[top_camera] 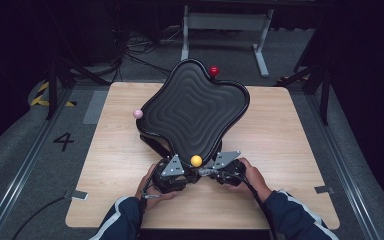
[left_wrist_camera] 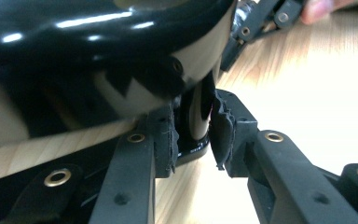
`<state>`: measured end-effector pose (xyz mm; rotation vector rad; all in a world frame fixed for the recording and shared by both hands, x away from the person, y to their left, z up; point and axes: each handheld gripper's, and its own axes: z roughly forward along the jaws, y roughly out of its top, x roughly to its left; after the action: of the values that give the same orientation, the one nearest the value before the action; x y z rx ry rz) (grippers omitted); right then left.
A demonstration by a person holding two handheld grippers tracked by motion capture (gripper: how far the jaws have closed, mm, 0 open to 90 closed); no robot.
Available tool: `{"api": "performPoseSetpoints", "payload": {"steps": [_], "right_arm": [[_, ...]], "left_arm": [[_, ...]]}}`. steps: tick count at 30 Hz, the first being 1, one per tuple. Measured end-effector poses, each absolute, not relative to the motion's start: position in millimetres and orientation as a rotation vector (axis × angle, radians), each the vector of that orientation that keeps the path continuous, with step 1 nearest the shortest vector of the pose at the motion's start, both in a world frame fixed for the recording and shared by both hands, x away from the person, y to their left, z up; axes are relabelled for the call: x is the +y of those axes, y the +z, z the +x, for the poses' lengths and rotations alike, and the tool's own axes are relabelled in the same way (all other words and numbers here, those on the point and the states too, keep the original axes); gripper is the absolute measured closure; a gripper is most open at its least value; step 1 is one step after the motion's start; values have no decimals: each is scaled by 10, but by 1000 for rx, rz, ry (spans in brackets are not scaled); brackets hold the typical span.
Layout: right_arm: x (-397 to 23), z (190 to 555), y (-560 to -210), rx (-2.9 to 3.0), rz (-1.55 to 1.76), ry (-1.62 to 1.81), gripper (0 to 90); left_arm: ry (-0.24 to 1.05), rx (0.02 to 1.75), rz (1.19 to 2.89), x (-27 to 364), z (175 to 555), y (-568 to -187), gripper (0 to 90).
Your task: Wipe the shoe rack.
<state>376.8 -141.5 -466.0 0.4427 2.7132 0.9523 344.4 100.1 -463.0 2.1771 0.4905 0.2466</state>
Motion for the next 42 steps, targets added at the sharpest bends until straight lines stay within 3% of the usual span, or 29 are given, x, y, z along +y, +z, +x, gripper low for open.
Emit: {"api": "performPoseSetpoints", "payload": {"steps": [13, 22, 27, 42], "right_arm": [[-1450, 3815, -4652, 2718, 467, 937, 790], [-1457, 3827, -4653, 2720, 461, 936, 793], [-1473, 3842, -4659, 2715, 467, 943, 794], [-1509, 3858, -4661, 2708, 476, 938, 794]], "left_arm": [[287, 622, 2234, 1590, 3314, -4611, 543], [428, 828, 2160, 2109, 3495, -4644, 461], [445, 960, 2026, 2221, 3731, -4687, 444], [545, 1112, 1990, 2271, 4221, -4749, 420]]}}
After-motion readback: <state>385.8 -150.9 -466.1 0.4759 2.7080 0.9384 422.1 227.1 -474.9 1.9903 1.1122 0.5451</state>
